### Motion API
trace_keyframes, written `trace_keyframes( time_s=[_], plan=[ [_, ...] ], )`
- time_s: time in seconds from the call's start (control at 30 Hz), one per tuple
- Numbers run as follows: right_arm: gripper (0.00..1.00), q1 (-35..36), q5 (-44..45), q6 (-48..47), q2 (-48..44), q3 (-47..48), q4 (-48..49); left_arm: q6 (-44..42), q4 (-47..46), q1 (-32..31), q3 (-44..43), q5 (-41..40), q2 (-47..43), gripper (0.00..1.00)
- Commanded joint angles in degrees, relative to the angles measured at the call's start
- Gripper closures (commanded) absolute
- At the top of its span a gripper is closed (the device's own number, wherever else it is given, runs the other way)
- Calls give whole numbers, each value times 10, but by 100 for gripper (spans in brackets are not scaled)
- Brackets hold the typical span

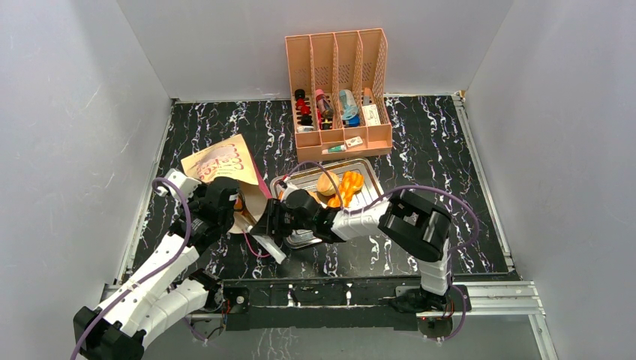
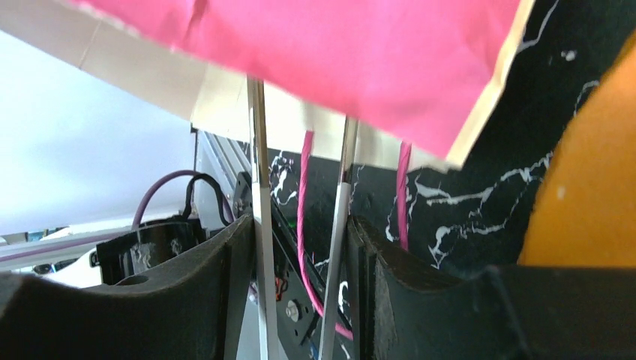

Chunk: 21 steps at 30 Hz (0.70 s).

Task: Take the fake bread out of the paper bag
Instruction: Take out the fake bread from the paper bag.

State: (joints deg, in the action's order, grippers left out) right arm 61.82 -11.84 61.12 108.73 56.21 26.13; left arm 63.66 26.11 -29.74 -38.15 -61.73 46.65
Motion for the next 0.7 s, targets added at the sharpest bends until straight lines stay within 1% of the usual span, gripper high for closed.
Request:
trace_keyframes(
  time_s=[0.0, 0.1, 0.27, 0.5, 0.57, 0.67],
  plan=[
    [57, -6, -7, -8, 17, 41, 66, -3, -4, 2, 6, 0, -10, 97],
    [57, -7, -18, -8, 19, 36, 76, -2, -1, 2, 6, -5, -10, 97],
    [57, -7, -18, -8, -10, 9, 78, 0, 0, 2, 6, -12, -7, 96],
    [57, -7, -26, -8, -85, -44, 66, 26, 18, 2, 0, -28, 12, 96],
    [57, -7, -27, -8, -123, -65, 58, 34, 25, 2, -3, -32, 17, 96],
    [57, -7, -28, -8, -157, -91, 49, 41, 29, 2, -5, -34, 22, 96]
  ],
)
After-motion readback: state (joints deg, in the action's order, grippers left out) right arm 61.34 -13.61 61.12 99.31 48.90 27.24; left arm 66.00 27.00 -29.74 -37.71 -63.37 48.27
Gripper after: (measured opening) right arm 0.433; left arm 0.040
